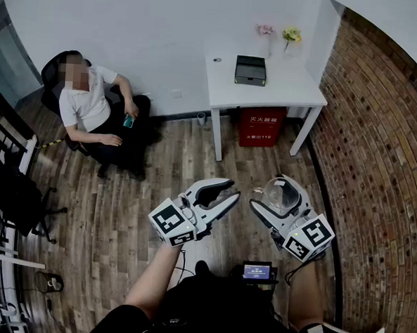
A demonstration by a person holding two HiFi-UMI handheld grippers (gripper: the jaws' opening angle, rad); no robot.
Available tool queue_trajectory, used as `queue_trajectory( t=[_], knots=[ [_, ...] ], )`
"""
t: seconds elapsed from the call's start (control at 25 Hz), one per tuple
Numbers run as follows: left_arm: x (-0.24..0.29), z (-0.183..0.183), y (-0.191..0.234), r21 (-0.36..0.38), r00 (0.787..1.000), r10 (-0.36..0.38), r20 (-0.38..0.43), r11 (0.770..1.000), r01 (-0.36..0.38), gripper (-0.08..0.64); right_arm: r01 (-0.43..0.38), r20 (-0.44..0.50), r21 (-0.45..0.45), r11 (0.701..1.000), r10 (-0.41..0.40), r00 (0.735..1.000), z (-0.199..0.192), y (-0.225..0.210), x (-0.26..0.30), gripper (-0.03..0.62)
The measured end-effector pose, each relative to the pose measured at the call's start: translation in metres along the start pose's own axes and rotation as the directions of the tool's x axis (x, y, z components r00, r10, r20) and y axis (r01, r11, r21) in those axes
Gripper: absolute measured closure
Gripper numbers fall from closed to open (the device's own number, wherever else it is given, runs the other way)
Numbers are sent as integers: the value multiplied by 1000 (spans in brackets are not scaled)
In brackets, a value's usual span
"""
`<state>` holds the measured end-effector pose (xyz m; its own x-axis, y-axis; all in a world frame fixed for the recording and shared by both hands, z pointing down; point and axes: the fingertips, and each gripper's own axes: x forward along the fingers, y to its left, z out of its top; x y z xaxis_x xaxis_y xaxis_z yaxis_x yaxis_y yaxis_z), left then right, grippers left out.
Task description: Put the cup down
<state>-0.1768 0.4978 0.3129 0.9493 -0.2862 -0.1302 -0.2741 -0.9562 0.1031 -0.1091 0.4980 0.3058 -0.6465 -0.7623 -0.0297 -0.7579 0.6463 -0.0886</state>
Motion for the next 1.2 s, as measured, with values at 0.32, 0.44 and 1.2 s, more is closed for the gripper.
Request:
queue_trajectory(
  t=[0.32,0.44,1.2],
  knots=[
    [1,-1,-2,0,1000,-2,-4,1000,2,453,-4,1,6,1000,4,1000,-1,1,-2,172],
    [0,-2,-2,1,1000,-1,-5,1000,1,453,-5,5,12,1000,5,1000,-1,2,-2,172],
    [14,-18,-3,13,999,37,-28,999,-36,453,-11,7,54,998,10,1000,-12,-10,-16,172]
  ],
)
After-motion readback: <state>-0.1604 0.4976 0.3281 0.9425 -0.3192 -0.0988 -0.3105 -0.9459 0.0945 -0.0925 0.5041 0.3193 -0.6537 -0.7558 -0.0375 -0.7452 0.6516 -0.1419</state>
